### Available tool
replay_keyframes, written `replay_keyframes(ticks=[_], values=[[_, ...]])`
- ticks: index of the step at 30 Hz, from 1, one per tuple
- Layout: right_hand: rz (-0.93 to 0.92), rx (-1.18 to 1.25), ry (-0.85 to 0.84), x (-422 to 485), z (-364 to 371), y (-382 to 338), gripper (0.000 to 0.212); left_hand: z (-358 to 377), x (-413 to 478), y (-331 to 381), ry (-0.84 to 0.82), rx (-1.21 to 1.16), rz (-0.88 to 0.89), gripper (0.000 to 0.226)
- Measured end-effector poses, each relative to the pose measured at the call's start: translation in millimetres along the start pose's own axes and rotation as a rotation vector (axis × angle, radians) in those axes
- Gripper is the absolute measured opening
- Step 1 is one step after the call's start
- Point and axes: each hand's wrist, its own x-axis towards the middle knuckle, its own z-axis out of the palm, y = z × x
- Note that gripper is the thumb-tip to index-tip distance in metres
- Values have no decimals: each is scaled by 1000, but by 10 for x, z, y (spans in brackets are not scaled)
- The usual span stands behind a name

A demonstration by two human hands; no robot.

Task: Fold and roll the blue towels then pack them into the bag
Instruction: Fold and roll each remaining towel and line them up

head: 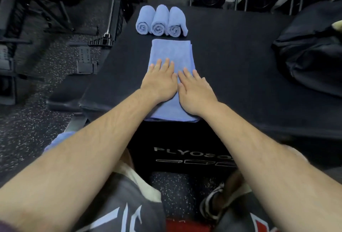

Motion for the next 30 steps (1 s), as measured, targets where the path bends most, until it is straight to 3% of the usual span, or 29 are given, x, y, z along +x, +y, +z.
replay_keyframes(ticks=[3,8,12,17,21,25,30], values=[[16,18,81,-49,59,21,56,-10,-202,40,8,-29,14,58],[3,-10,44,-154,5,-21,55,96,-802,-9,105,-91,90,55],[-123,-49,5,-600,65,-38,56,145,-933,-61,141,-54,123,54],[-224,-4,84,-827,169,69,60,123,-1038,-56,187,-111,139,53],[-379,-42,81,-917,159,235,81,184,-1179,-132,190,-184,200,62],[-413,17,215,-881,50,264,59,176,-1319,-288,127,-262,371,85],[-405,58,238,-952,51,286,36,56,-1384,-383,240,-312,374,42]])
